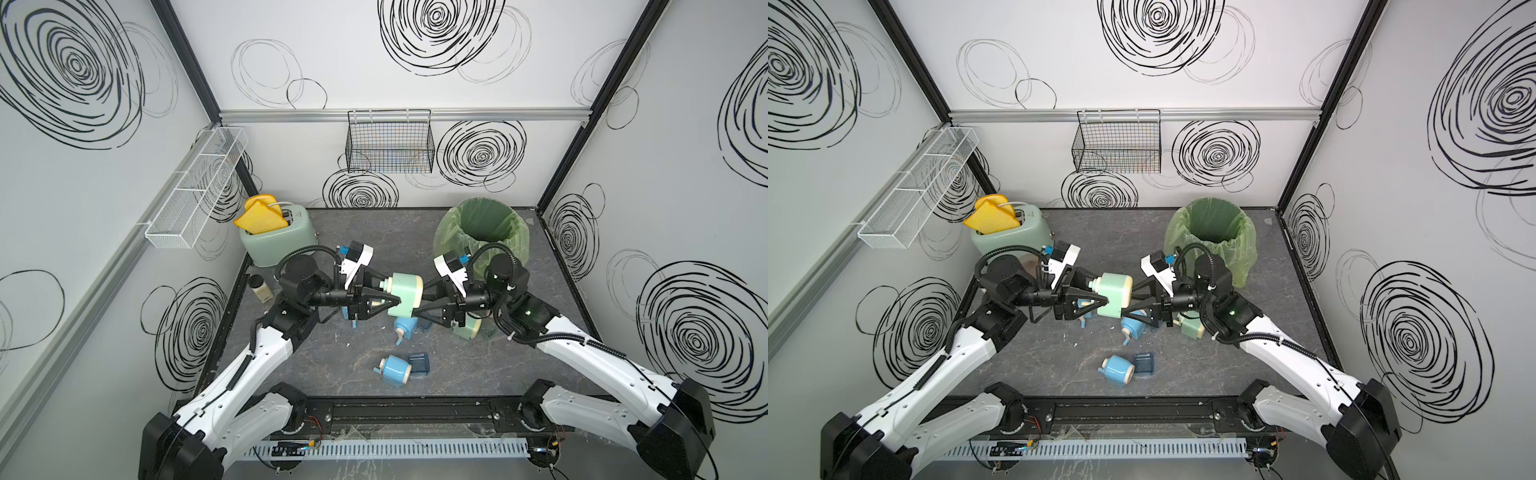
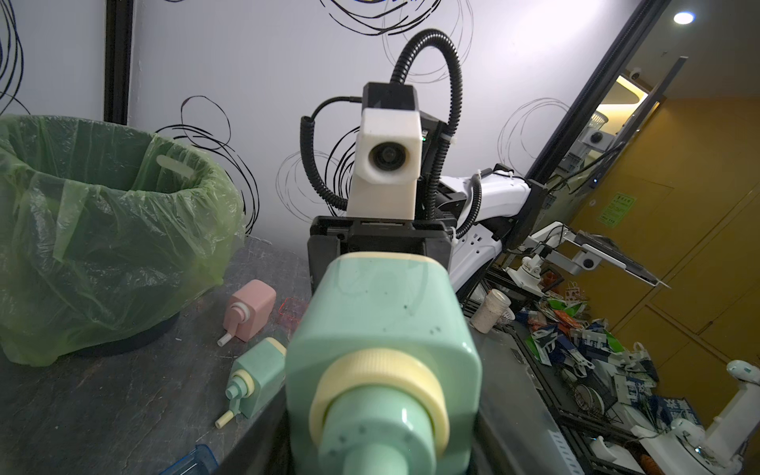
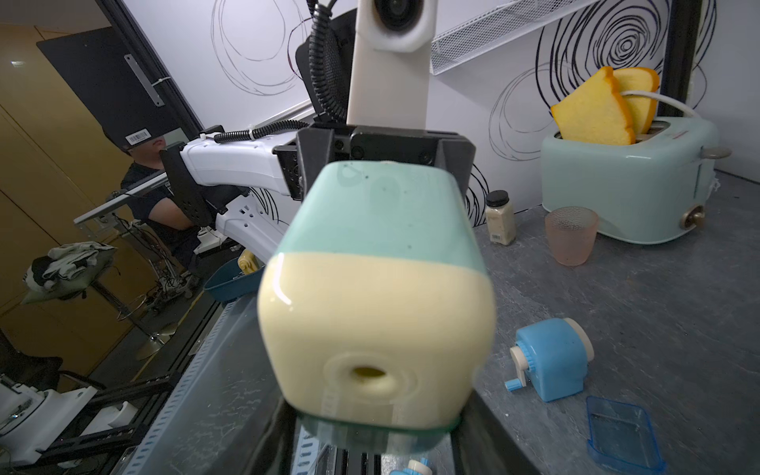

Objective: Take out the pencil sharpener tray and clean the shavings
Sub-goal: Open the container of the pencil sharpener.

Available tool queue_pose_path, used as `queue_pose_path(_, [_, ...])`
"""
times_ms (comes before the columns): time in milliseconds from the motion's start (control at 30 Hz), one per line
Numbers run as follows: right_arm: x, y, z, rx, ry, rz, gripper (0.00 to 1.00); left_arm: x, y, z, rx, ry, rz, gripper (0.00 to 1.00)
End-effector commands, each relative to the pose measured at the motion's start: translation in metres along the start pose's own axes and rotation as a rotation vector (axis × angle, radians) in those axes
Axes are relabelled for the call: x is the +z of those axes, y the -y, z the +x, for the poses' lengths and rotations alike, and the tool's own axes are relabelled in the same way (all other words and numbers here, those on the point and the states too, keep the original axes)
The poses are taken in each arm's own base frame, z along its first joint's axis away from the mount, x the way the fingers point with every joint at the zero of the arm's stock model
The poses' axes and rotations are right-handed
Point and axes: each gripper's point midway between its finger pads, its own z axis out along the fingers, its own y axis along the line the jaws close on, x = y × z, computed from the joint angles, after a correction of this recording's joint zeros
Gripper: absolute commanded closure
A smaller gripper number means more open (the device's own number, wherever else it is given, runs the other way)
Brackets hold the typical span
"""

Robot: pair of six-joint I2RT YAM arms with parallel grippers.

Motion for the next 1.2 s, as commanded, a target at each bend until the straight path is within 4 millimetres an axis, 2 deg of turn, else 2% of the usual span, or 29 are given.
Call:
queue_pose_path(0, [0.003,0.001,-0.004,-0.007,0.018,0.002,0.54,-0.001,0.003,-0.01,0.062,0.035,-0.001,0.81])
queue_pose_path(67, [0.003,0.003,-0.003,-0.001,0.014,0.007,0.59,-0.001,0.002,-0.01,0.064,0.037,-0.004,0.81])
queue_pose_path(233, [-0.002,0.01,0.002,0.006,0.001,0.036,0.61,-0.001,0.001,-0.011,0.066,0.039,-0.011,0.81])
queue_pose_path(500, [-0.029,0.02,0.012,0.036,-0.018,0.057,0.61,-0.003,-0.004,-0.01,0.058,0.033,-0.037,0.82])
queue_pose_path(800, [-0.051,0.027,0.023,0.06,-0.031,0.09,0.6,-0.008,-0.014,-0.02,0.061,0.059,-0.092,0.83])
queue_pose_path(867, [-0.057,0.032,0.022,0.06,-0.018,0.115,0.6,-0.01,-0.021,-0.025,0.073,0.071,-0.134,0.83])
queue_pose_path(1033, [-0.072,0.046,0.017,0.054,0.005,0.195,0.6,-0.024,-0.068,-0.04,0.053,0.114,-0.383,0.84])
queue_pose_path(1167, [-0.084,0.066,0.003,0.038,0.019,0.34,0.6,-0.036,-0.095,-0.05,0.053,0.132,-0.535,0.84])
